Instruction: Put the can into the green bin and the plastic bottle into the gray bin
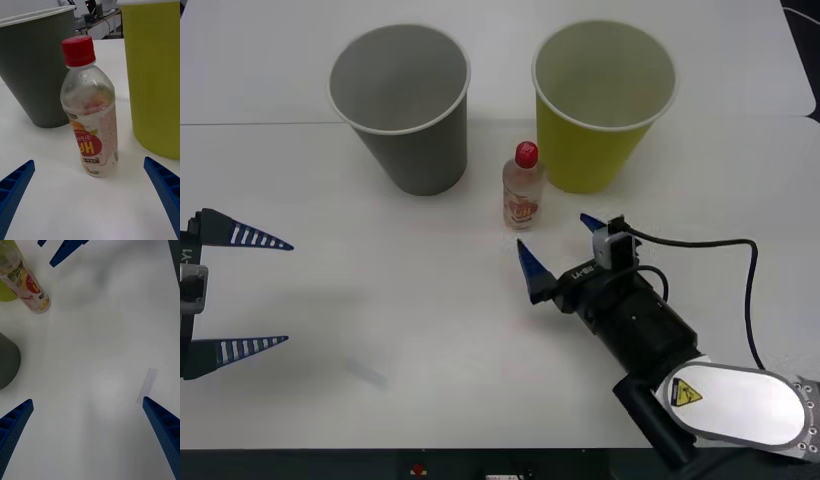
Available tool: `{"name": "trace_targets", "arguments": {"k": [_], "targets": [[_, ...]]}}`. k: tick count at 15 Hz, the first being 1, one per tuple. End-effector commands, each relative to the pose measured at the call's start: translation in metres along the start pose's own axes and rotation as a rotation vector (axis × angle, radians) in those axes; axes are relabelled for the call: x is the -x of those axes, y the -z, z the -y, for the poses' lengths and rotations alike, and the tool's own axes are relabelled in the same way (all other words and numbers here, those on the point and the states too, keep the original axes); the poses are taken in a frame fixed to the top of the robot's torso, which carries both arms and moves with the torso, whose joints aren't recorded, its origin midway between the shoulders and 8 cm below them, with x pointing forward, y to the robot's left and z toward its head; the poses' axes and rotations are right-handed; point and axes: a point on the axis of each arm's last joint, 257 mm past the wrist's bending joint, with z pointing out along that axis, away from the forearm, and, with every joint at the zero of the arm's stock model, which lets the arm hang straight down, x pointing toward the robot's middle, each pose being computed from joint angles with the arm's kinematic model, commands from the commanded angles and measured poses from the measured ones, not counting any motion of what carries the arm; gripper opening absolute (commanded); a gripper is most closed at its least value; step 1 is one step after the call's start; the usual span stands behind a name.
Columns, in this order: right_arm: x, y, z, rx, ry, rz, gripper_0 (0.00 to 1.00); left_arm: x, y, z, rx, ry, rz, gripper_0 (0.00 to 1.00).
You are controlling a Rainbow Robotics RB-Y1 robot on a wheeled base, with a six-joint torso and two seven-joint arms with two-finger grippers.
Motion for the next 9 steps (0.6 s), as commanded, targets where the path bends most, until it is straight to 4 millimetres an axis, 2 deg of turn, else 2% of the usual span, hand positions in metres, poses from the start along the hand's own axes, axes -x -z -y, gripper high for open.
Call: {"name": "trace_targets", "arguments": {"k": [1,4,9], "targets": [[-0.008,-0.019,-0.004,-0.048,-0.001,0.029,1.0,0.0,0.0,0.0,0.0,0.0,0.0,1.0],[-0.012,-0.035,-0.011,-0.081,-0.022,0.063,1.0,0.0,0.0,0.0,0.0,0.0,0.0,1.0],[-0.01,-0.066,-0.01,-0.144,0.009,0.108,1.0,0.0,0.0,0.0,0.0,0.0,0.0,1.0]]}}
